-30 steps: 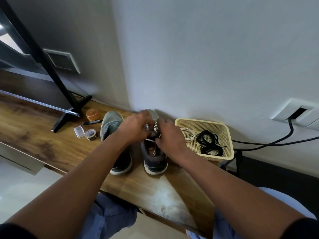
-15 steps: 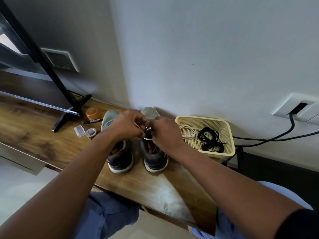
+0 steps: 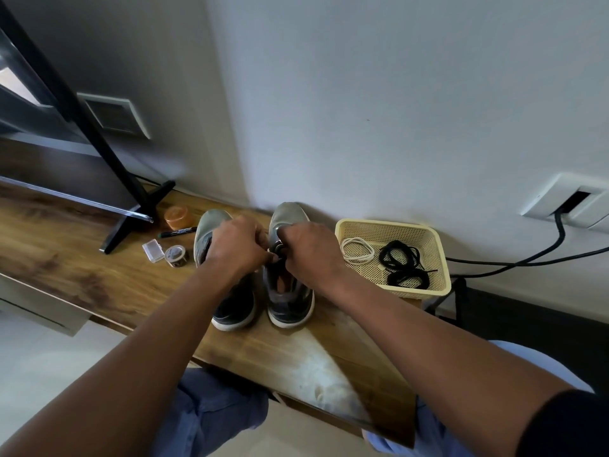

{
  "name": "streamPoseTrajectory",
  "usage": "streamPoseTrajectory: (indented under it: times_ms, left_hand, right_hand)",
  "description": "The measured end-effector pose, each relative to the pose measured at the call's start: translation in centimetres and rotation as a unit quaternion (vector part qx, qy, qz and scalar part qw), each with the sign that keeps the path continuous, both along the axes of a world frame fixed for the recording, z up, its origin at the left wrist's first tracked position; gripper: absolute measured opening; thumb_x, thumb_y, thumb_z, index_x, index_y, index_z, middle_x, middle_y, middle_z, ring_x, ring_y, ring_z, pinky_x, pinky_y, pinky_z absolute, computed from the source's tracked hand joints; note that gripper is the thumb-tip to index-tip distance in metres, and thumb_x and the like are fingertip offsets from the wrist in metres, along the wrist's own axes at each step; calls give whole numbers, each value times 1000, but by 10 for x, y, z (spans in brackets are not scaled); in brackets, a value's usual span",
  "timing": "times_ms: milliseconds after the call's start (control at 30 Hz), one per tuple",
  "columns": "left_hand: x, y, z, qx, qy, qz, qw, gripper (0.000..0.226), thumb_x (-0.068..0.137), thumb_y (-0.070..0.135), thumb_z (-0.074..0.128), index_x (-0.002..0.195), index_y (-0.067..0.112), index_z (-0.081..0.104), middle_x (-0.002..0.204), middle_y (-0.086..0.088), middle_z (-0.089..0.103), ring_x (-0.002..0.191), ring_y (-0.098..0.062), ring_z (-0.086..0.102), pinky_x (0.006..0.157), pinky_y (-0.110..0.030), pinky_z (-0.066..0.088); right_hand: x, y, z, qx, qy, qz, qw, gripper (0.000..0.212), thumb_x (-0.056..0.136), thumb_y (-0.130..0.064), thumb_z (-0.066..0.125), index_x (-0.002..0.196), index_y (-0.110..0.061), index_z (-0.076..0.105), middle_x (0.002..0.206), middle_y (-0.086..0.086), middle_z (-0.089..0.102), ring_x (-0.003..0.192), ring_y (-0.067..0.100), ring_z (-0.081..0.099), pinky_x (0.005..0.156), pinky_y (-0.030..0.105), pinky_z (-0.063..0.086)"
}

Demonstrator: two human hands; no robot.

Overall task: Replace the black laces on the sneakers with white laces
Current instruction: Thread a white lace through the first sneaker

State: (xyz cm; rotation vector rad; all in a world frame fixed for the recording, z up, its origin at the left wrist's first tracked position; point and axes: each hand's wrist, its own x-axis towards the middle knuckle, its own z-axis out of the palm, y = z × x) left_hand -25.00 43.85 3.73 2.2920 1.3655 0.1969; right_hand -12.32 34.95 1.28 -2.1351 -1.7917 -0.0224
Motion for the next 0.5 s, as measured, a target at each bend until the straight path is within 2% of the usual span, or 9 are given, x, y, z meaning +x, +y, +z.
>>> streamPoseTrajectory:
  times_ms: [67,133,300,367,500]
  left_hand:
    - [4,-3,0,43,31,-6,999,26,70,30,91,68,20,68,64,4,69,70,-17,69,58,-27,48]
    - [7,-5,-2,63,50,-4,997,21,72,30,84,71,20,66,72,0,68,74,-25,68,59,-30,45]
    - [14,-10,-16,116,98,5,988,9,88,27,65,89,19,70,92,-12,70,90,-37,68,68,-36,44]
    - [15,-11,-24,136,108,9,985,12,92,25,62,95,17,71,96,-13,71,94,-38,68,68,-37,44]
    - [19,-14,-37,167,102,2,981,12,94,25,57,97,21,69,95,-9,71,91,-35,69,64,-37,43]
  right_hand:
    - [-1,-1,1,0,3,15,1000,13,77,-11,64,86,-21,65,81,8,68,81,37,66,59,38,46]
    - [-1,-2,1,7,1,22,1000,17,76,-9,62,89,-20,65,81,9,68,81,38,66,61,41,51]
    - [-4,-5,-9,42,4,45,998,14,79,-11,64,91,-18,65,80,12,68,77,40,65,57,38,41]
    - [-5,-5,-12,48,14,46,998,14,78,-11,63,90,-18,64,78,12,68,75,41,64,56,38,40]
    - [-4,-2,-13,34,32,30,998,16,79,-16,65,94,-19,66,79,8,69,76,38,65,60,43,50]
